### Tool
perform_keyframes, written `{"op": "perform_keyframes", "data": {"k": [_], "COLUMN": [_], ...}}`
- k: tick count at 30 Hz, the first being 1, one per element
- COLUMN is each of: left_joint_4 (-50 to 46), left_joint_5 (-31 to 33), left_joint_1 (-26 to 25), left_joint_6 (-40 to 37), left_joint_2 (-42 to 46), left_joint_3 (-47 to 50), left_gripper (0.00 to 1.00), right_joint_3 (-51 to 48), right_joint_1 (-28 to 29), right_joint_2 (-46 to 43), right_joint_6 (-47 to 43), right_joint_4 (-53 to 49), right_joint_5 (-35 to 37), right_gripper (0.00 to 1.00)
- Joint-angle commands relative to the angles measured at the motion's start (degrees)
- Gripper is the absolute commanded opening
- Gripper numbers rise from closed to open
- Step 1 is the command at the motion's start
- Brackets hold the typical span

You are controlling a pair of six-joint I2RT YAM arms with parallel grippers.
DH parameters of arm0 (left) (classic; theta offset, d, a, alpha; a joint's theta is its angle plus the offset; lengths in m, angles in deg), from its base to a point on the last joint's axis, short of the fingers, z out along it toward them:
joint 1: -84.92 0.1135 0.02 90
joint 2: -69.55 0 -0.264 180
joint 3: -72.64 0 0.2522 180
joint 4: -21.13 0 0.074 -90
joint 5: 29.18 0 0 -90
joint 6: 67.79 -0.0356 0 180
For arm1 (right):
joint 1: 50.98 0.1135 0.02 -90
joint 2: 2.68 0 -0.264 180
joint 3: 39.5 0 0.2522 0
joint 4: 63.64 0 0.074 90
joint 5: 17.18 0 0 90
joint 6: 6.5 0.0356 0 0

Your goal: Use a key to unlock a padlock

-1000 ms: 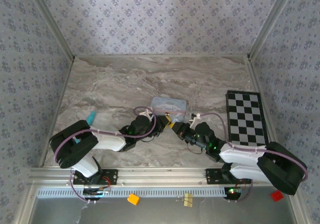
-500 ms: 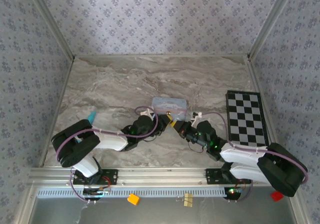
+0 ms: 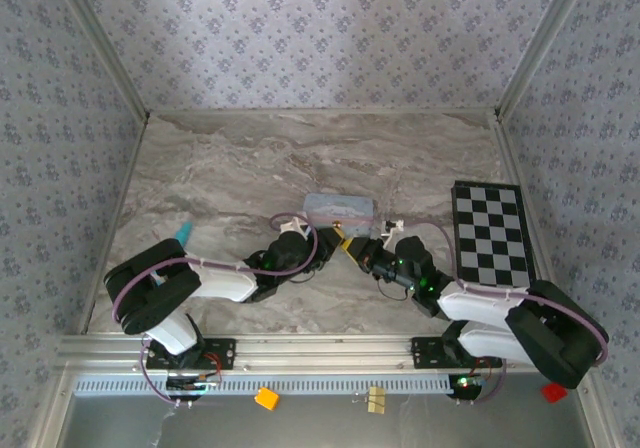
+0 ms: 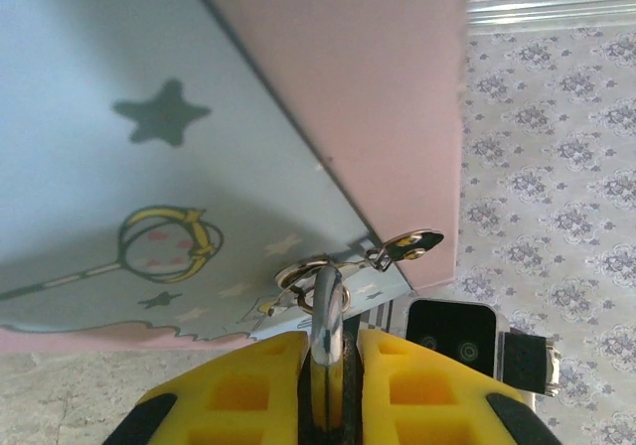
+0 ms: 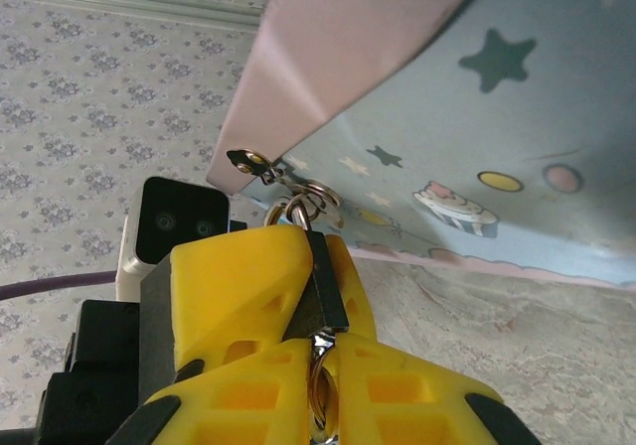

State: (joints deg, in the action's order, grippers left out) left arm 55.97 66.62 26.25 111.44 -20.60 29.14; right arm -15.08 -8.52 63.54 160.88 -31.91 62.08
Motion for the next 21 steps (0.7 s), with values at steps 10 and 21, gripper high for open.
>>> {"op": "perform_keyframes", "data": {"k": [10, 21], "left_joint_4": [-4.6, -6.5], "left_joint_5": [-3.9, -4.1], "left_joint_1": [1.1, 2.8], "left_joint_6": [-3.2, -4.2], "left_joint_2": [1.9, 2.3], "left_joint_3": [-0.5, 1.8], "left_gripper": [0.0, 0.0], "right_joint_3": [5.5, -2.4], "right_joint_1": [-0.4, 12.2], "right_joint_2": [-16.4, -18.2], "right_joint_6": [-15.3, -52.5], "right_joint_4": [-29.9, -18.2], "right_joint_5": [6.8, 19.2], "right_gripper": [0.48, 0.51]}}
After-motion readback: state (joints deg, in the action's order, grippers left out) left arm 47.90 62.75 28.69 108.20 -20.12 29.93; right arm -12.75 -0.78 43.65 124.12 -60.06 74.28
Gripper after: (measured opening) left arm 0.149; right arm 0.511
